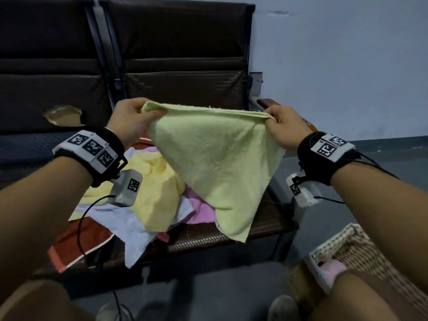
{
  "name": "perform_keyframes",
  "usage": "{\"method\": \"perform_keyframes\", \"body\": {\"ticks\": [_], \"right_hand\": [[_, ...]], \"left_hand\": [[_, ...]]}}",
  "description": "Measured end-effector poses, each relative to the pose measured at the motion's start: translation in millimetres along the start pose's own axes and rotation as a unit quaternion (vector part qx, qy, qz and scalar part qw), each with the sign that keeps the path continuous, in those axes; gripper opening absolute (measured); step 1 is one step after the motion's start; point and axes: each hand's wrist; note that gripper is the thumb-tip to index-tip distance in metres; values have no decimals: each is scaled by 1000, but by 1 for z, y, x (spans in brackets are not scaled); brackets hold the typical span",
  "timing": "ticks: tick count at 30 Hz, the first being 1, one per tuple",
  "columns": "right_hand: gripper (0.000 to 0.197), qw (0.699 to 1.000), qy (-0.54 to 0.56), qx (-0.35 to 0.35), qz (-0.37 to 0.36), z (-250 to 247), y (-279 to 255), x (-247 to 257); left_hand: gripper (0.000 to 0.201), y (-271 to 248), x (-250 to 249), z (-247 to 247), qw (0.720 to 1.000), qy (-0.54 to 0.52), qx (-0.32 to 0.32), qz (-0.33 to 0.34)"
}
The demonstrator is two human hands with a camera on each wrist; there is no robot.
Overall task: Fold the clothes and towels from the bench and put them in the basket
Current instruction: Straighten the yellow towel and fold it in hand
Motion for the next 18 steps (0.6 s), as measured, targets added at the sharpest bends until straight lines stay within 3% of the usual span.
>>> {"method": "perform_keyframes", "body": {"ticks": [4,6,11,15,18], "right_hand": [[25,999,-2,-46,10,-16,4,25],[30,998,8,-64,16,-24,5,36],[34,994,81,-6,77,-33,5,50],[24,967,204,6,153,-24,6,56],[38,948,238,12,210,-13,6,63]], "left_hand": [[38,6,-24,-1,995,62,-55,61],[49,9,-35,1,994,56,-82,55],[78,10,-52,3,994,38,-95,41],[68,2,-62,18,996,14,-87,28],[70,-4,-70,39,996,4,-84,4]]}}
Point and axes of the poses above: each hand's wrist, its own y-axis towards the middle knuckle, its own z-axis out of the palm, x = y × z, and after that the axes turned 2 degrees about y, right-handed
